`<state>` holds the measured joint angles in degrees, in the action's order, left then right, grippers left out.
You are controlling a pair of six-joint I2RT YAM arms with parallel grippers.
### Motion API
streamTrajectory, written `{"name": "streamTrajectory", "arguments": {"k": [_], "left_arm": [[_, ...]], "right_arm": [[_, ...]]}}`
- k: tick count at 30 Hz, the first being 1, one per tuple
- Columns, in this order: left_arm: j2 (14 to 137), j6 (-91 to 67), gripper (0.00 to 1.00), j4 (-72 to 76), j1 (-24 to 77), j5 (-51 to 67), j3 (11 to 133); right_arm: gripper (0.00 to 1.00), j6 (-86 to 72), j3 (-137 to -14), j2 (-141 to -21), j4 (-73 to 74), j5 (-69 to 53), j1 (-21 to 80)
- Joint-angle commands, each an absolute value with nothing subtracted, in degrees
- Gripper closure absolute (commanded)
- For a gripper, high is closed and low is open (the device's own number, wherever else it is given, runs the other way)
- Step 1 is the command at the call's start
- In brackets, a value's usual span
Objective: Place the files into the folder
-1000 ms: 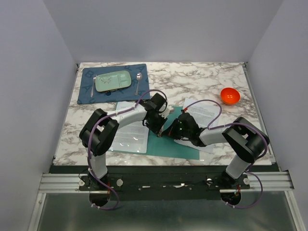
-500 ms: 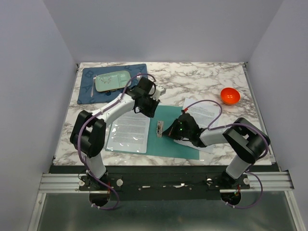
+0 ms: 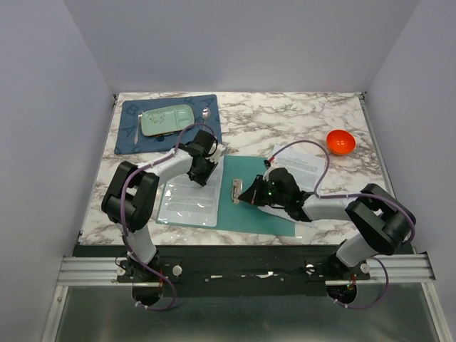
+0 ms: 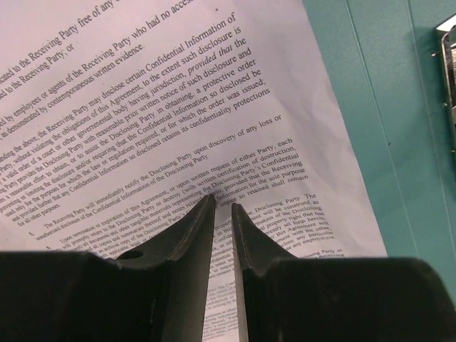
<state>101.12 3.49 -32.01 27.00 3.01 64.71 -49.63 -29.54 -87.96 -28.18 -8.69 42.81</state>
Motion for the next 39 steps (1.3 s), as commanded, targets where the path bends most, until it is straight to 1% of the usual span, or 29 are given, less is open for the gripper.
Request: {"name": "streamTrajectory", "arguments": {"k": [1, 9, 11, 15, 24, 39], "left_arm": [[100.6, 4.8, 0.69, -29.4, 27.2, -1.1, 63.2], [99.1, 5.4, 0.69, -28.7, 27.4, -2.4, 61.3], [98.4, 5.4, 0.69, -28.6, 27.4, -2.6, 60.9], [97.6, 5.1, 0.69, -28.6, 28.0, -2.3, 60.1], [94.2, 6.6, 0.69, -29.2, 30.1, -2.9, 57.4], [89.8, 7.9, 0.69, -31.3, 30.1, -2.9, 56.4]], "right_arm": [[0.99, -46.5, -31.4, -89.6, -31.0, -13.5, 44.5], [0.99, -48.7, -34.7, -96.5, -33.6, -15.0, 45.7], [0.99, -49.5, -37.3, -99.1, -34.2, -15.5, 45.7], [1.0, -51.4, -40.1, -101.7, -35.8, -13.2, 45.6], [0.99, -52.5, -45.4, -102.6, -31.8, -4.8, 44.9], [0.99, -47.1, -53.8, -107.9, -23.3, -3.9, 38.2]]}}
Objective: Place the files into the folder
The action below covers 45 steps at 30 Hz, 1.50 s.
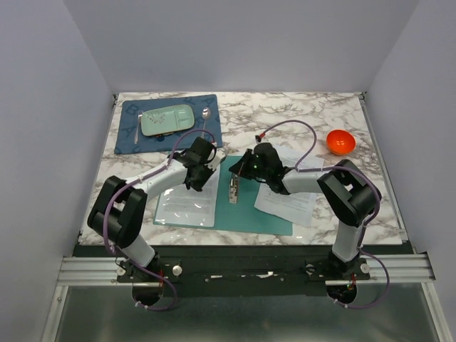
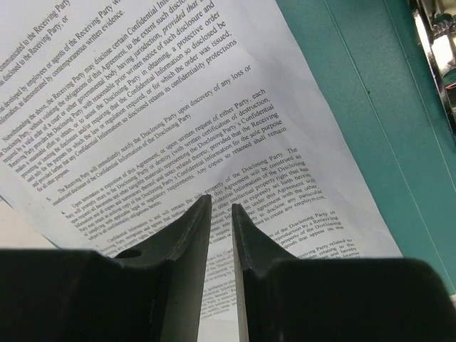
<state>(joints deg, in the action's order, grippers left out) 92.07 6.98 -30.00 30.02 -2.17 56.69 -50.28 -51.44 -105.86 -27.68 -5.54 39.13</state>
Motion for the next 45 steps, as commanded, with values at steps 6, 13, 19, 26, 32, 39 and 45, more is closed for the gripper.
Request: {"name": "streamTrajectory", "arguments": {"k": [6, 13, 19, 26, 32, 39, 45], "left_arm": [[88.3, 8.2, 0.69, -32.3, 30.1, -3.3, 56.2], [85.3, 8.5, 0.69, -34.7, 30.0, -3.3, 56.7], [82.4, 8.6, 0.68, -36.1, 30.1, -3.2, 56.8], [83.0, 8.9, 0.65, -37.4, 30.1, -2.0, 60.7], [83.9, 8.6, 0.65, -37.5, 30.5, -1.5, 61.0], [83.4, 8.3, 0.65, -37.6, 30.5, -1.4, 60.5], [83.4, 8.3, 0.65, -37.4, 30.5, -1.4, 60.2]], "right_arm": [[0.86, -43.9, -57.5, -106.6, -20.0, -8.5, 36.7], [0.14, -42.0, -59.1, -93.2, -1.6, -4.3, 32.4], [0.0, -38.6, -52.1, -81.5, 17.0, 6.1, 28.0], [0.0, -46.3, -50.6, -77.2, 40.2, 25.2, 19.9], [0.0, -42.7, -48.8, -77.2, 39.8, 21.9, 7.6], [0.1, -35.9, -53.0, -84.5, 34.2, 18.9, 2.2], [0.31, -32.0, -51.8, -87.9, 26.3, 11.2, 1.3]]}}
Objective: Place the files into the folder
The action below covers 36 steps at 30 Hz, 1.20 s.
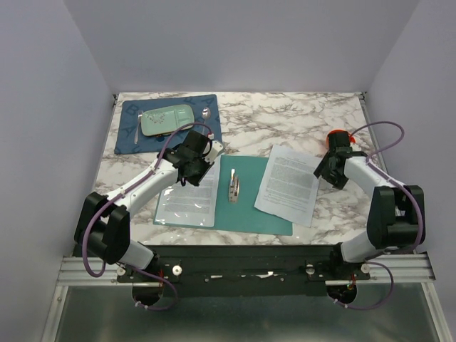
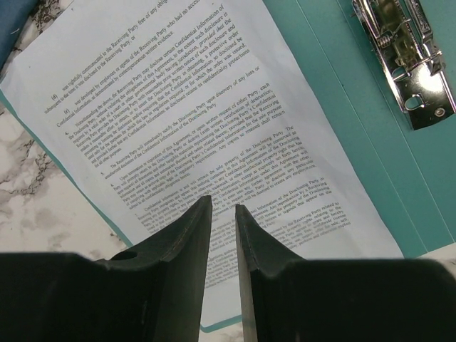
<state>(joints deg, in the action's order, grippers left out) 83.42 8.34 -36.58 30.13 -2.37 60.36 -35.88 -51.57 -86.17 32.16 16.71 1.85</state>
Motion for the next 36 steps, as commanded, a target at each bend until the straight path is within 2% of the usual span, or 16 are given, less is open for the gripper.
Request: {"name": "streamTrajectory", "arguments": {"k": [1, 6, 10, 13, 14, 19, 20, 22, 36], "left_arm": [[83.4, 8.3, 0.65, -37.1, 30.5, -1.5, 60.1], [83.7, 8.3, 0.65, -36.6, 30.5, -1.1, 59.7], [83.8, 8.5, 0.65, -36.1, 30.5, -1.2, 59.5], [83.8, 8.7, 0.65, -35.9, 30.5, -1.1, 59.5], [84.0, 8.7, 0.65, -35.9, 30.5, -1.1, 59.5], [84.4, 8.8, 0.65, -35.7, 30.5, -1.3, 59.7], [84.5, 8.8, 0.65, -35.6, 30.5, -1.3, 59.7], [84.5, 8.9, 0.65, -35.4, 30.5, -1.6, 59.6], [85.8, 8.4, 0.65, -34.7, 30.8, -1.7, 59.9]], "right_arm": [[0.33, -31.8, -51.9, -88.8, 25.5, 10.7, 1.3], [0.42, -31.6, -51.6, -91.8, 24.1, 7.6, 1.3], [0.45, -32.3, -51.0, -93.0, 23.4, 7.1, 1.1], [0.54, -32.5, -50.4, -92.9, 22.9, 6.2, 1.1], [0.62, -32.6, -50.4, -92.8, 22.8, 5.7, 1.1], [0.83, -32.5, -50.1, -91.3, 22.4, 2.8, 1.1], [0.91, -32.4, -49.9, -91.0, 22.2, 2.5, 1.1], [0.99, -31.9, -49.1, -89.4, 21.6, 1.4, 1.1], [0.99, -26.3, -39.6, -75.0, 14.0, -12.7, 1.6]]}}
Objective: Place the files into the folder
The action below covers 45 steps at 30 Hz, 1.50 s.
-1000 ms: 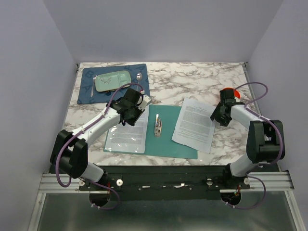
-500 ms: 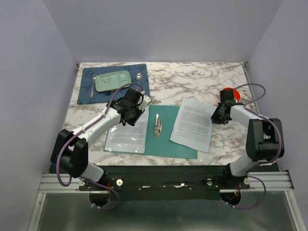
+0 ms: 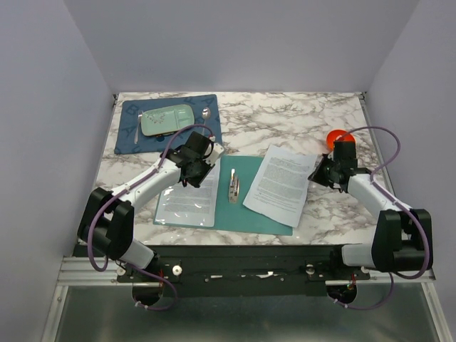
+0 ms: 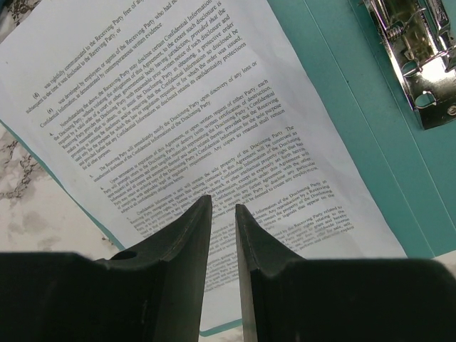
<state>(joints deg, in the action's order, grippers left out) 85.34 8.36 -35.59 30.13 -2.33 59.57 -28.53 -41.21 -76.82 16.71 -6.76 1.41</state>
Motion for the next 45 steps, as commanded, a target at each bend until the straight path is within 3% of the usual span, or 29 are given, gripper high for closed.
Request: {"name": "streamTrajectory", "arguments": {"k": [1, 16, 28, 45], "left_arm": [[85.7, 8.4, 0.65, -34.7, 30.8, -1.7, 59.9], [86.1, 8.5, 0.66, -34.7, 31.1, -2.8, 59.9], [86.7, 9.1, 0.66, -34.3, 31.1, -3.1, 59.7], [86.0, 9.9, 0.66, -34.1, 31.1, -3.9, 58.9]], "right_arm": [[0.99, -26.1, -39.2, -74.8, 13.8, -13.4, 1.8], [0.99, -21.3, -40.2, -73.4, 16.1, -14.2, 11.0], [0.99, -18.8, -42.7, -73.7, 18.5, -7.2, 17.8], [0.99, -16.3, -51.5, -85.4, 18.9, -5.0, 21.4]]}}
